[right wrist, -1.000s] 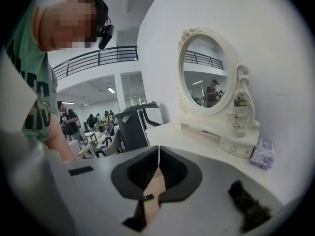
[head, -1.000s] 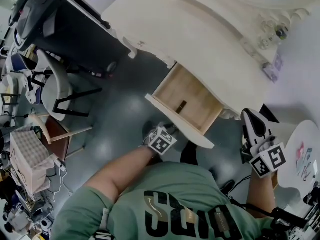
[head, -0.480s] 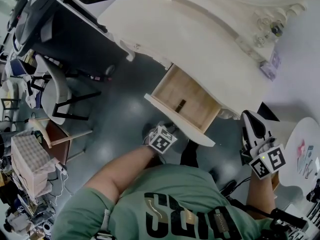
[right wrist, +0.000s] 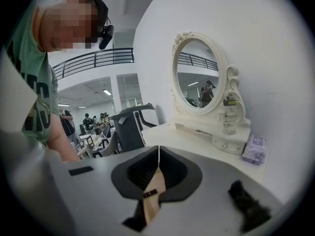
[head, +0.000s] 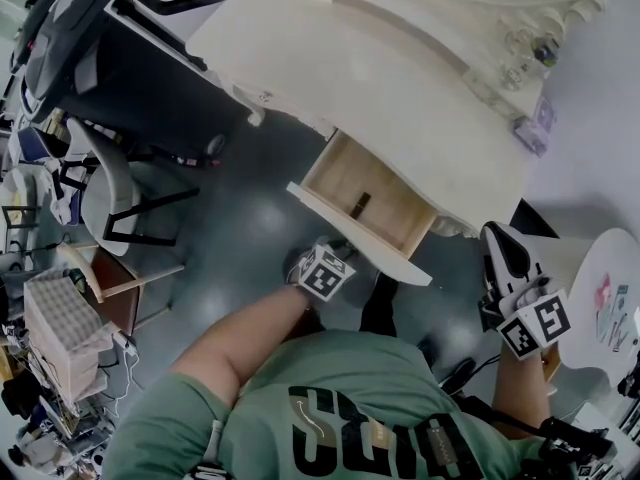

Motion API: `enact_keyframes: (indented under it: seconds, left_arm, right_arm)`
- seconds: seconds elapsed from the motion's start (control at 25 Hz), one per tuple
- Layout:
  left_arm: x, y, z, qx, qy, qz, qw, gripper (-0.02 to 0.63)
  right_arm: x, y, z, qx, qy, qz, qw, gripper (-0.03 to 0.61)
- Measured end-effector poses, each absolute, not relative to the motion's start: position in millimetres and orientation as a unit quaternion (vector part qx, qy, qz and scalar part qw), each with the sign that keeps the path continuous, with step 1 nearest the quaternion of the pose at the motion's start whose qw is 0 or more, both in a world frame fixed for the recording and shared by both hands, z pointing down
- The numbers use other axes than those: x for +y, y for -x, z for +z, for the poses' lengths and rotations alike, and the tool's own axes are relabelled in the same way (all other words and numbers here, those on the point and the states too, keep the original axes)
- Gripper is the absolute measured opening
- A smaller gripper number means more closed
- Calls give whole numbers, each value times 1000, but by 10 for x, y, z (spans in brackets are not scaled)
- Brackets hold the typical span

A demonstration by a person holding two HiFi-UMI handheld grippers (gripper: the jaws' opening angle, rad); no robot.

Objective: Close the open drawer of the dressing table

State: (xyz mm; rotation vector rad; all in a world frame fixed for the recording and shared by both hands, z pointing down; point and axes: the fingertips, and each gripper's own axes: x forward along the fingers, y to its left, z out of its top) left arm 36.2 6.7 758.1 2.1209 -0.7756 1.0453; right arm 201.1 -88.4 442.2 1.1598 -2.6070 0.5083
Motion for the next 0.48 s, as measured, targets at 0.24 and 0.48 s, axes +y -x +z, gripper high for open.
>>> enact_keyframes:
  seconds: [0.24, 0.48]
  left_arm:
    - [-54, -431, 7575, -296, -807, 397, 322, 133]
    - [-173, -483, 7586, -298, -806, 397, 324, 133]
  right_arm:
    - [-891, -2104, 4427, -890, -403, 177, 119, 14]
    - [-897, -2187, 4464, -887, -408, 180, 118, 14]
